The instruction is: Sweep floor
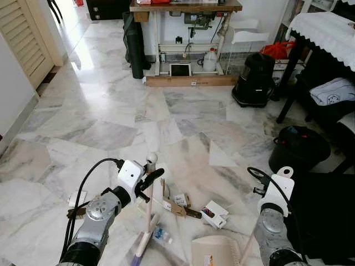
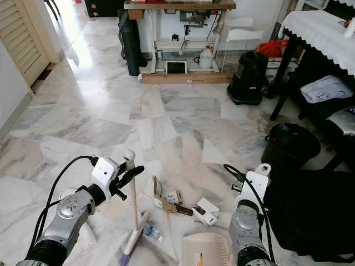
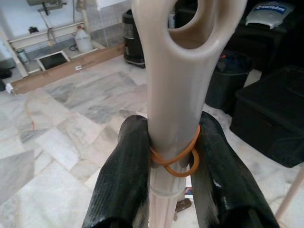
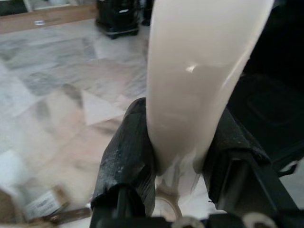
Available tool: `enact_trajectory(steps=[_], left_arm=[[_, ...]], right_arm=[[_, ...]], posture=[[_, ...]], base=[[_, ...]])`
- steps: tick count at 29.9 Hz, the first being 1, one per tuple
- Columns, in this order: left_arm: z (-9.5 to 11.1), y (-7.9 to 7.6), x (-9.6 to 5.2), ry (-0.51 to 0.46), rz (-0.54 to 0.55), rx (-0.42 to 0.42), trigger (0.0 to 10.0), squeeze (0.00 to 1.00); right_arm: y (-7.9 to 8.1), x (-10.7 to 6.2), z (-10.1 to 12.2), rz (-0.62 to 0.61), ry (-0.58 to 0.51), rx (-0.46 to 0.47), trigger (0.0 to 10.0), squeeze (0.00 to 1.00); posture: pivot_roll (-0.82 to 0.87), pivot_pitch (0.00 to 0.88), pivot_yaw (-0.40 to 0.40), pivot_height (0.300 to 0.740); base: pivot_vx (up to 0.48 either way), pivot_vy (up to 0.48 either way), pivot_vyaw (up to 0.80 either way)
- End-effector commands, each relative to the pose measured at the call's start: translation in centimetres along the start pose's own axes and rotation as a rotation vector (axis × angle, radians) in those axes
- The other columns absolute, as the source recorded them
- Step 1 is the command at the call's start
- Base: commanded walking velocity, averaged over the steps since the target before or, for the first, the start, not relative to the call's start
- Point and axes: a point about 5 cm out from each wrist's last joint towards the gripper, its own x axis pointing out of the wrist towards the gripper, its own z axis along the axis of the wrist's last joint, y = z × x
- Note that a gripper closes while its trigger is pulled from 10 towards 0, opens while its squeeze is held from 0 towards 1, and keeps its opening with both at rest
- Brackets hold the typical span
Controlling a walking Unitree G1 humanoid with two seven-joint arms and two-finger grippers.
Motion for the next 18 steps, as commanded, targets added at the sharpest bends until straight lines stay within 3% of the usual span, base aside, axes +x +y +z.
enact_trajectory(steps=[1,9,18], left_arm=[[0.5,0.1,0.0,-0.018,-0.006,-0.006,10.0,0.00],[0.4,0.0,0.0,-0.009,-0.012,-0.013,10.0,0.00],[0.3,-0.2,-0.1,0.009,-0.036,-0.026,10.0,0.00]], right_arm=[[0.8,-0.3,-0.4,0.028,0.030,0.060,10.0,0.00],[1.5,-0.3,1.0,0.082,-0.073,0.064,10.0,0.00],[1.6,-0.5,-0.4,0.078,0.018,-0.020,10.0,0.00]], posture=[[0.05,0.000,-0.008,0.740],[0.05,0.000,-0.004,0.740],[0.06,0.000,-0.002,0.740]], base=[[0.000,0.000,0.00],[0.000,0.000,0.00],[0.000,0.000,0.00]])
